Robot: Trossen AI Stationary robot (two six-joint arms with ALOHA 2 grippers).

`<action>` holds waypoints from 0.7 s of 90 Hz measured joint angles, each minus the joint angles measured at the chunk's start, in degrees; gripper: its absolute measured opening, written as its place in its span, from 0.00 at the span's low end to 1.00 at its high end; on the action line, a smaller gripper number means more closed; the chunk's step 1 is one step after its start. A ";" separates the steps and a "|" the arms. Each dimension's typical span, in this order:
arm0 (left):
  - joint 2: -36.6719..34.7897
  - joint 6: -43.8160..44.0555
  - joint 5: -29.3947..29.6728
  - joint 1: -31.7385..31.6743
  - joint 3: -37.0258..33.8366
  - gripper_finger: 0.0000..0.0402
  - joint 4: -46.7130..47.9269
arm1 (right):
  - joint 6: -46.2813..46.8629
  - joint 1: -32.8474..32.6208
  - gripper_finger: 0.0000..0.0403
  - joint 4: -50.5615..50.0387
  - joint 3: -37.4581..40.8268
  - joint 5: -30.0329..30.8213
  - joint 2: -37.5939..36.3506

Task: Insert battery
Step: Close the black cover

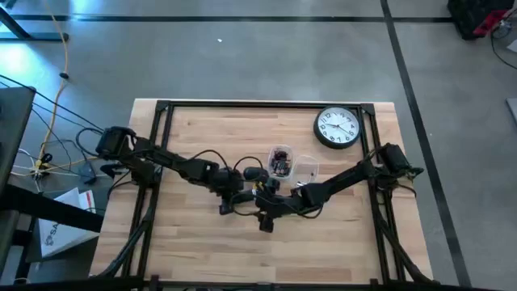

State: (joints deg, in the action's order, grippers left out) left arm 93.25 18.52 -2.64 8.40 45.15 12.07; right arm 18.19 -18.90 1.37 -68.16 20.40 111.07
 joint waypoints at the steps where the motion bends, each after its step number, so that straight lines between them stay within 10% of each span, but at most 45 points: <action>1: 0.00 0.00 -0.05 0.00 0.00 0.49 0.01 | -0.01 0.00 0.65 0.00 0.00 0.00 0.00; 63: 0.00 2.38 2.85 1.05 0.00 0.50 0.03 | 0.00 0.00 0.65 0.13 0.00 0.00 0.00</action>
State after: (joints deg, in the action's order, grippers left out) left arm 93.25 20.91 0.21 9.45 45.15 12.10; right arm 18.20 -18.90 1.50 -68.16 20.40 111.07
